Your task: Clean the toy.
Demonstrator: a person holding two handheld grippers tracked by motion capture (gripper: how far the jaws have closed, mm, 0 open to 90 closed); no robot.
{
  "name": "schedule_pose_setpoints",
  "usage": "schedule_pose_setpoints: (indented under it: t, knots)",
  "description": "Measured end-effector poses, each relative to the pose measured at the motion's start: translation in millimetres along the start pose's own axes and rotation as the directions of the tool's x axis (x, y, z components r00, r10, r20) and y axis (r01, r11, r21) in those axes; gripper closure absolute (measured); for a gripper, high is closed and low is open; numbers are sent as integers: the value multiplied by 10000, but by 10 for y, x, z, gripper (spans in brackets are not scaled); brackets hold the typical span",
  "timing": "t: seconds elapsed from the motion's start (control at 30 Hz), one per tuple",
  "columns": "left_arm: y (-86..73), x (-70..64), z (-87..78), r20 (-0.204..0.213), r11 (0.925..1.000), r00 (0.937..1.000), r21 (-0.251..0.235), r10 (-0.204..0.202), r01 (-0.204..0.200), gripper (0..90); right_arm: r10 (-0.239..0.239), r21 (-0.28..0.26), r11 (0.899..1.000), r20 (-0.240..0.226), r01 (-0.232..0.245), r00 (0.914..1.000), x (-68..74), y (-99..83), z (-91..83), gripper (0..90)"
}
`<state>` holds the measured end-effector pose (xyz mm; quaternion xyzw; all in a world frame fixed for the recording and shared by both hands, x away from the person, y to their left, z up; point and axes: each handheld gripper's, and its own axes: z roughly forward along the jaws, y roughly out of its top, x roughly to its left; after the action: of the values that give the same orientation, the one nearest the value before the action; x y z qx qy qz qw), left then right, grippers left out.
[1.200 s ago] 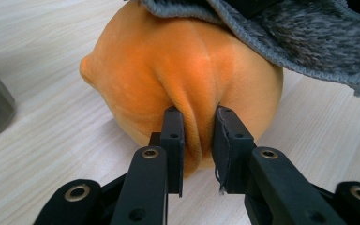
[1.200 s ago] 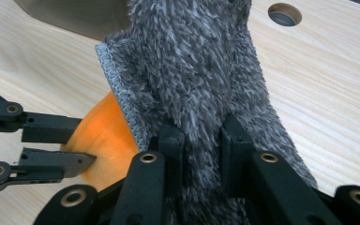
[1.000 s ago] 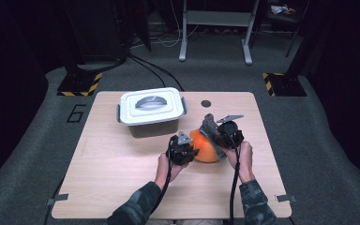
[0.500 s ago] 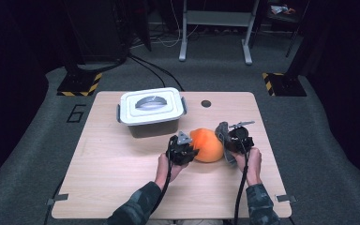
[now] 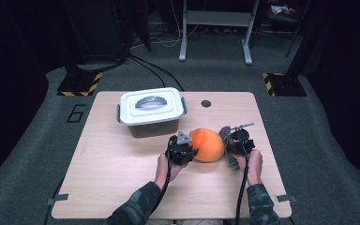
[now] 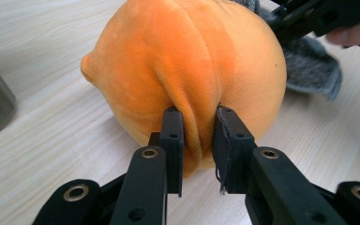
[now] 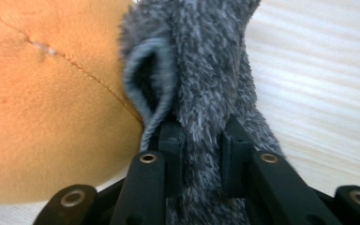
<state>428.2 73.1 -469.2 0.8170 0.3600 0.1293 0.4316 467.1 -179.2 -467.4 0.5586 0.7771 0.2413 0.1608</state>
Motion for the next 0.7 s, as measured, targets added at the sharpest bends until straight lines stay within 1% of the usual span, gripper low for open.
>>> schedule_pose_setpoints:
  t: [0.03, 0.07, 0.17, 0.2, 0.23, 0.27, 0.3, 0.37, 0.43, 0.47, 0.5, 0.53, 0.57, 0.6, 0.7]
  knots:
    - [-3, 0, 3, -18, 10000, 10000, -51, -66, 66, 747, -44, -416, 9991, 67, 47, 10000, -6, 27, -99, 743]
    - [-3, 3, 2, -10, 10000, 10000, -38, -65, 65, 747, -44, -416, 9991, 67, 47, 10000, -6, 27, -99, 743]
    - [-3, 2, 3, -18, 10000, 10000, -58, -62, 62, 745, -169, -1110, 9937, 88, 178, 9998, 29, 90, -296, 743]
    - [-2, 3, 4, -21, 10000, 10000, -59, -60, 60, 744, -296, -1453, 9890, -155, 270, 9994, 89, 133, -421, 743]
    - [-2, 4, 3, -26, 10000, 10000, -64, -63, 63, 744, -296, -1453, 9890, -155, 270, 9994, 89, 133, -421, 743]
    - [-3, 9, 2, -9, 10000, 10000, -59, -79, 79, 742, -566, -1623, 9855, -410, 493, 9976, 160, 168, -492, 743]
    - [-4, 11, 2, -17, 9999, 9999, -79, -105, 105, 742, -566, -1623, 9855, -410, 493, 9976, 160, 168, -492, 743]
    - [-3, 16, -1, 5, 9999, 9999, -62, -110, 110, 739, -779, -1577, 9852, -619, 673, 9950, 229, 185, -487, 743]
    - [-3, 17, -1, 4, 9999, 10000, -53, -92, 92, 731, -1028, -1071, 9898, -831, 936, 9912, 283, 187, -387, 744]
    - [-2, 22, -2, 39, 10000, 10000, -42, -58, 59, 716, -1037, -1005, 9902, -593, 975, 9928, 309, 168, -307, 745]
    - [-2, 22, -2, 39, 10000, 10000, -42, -58, 59, 705, -1037, -1005, 9902, -593, 975, 9928, 309, 168, -307, 745]
    - [-2, 25, -1, 58, 10000, 10000, -44, -37, 37, 705, -923, -1027, 9910, -655, 853, 9936, 308, 166, -297, 746]
    - [-2, 28, 0, 49, 10000, 10000, -66, -66, 66, 668, -853, -1051, 9914, -669, 780, 9941, 288, 172, -293, 746]
    - [-1, 29, -2, 10, 9999, 10000, -96, -70, 70, 668, -853, -1051, 9914, -669, 780, 9941, 288, 172, -293, 746]
    - [3, 26, -10, -39, 10000, 10000, -28, 50, -50, 591, -903, -1033, 9911, -622, 836, 9940, 267, 191, -289, 745]
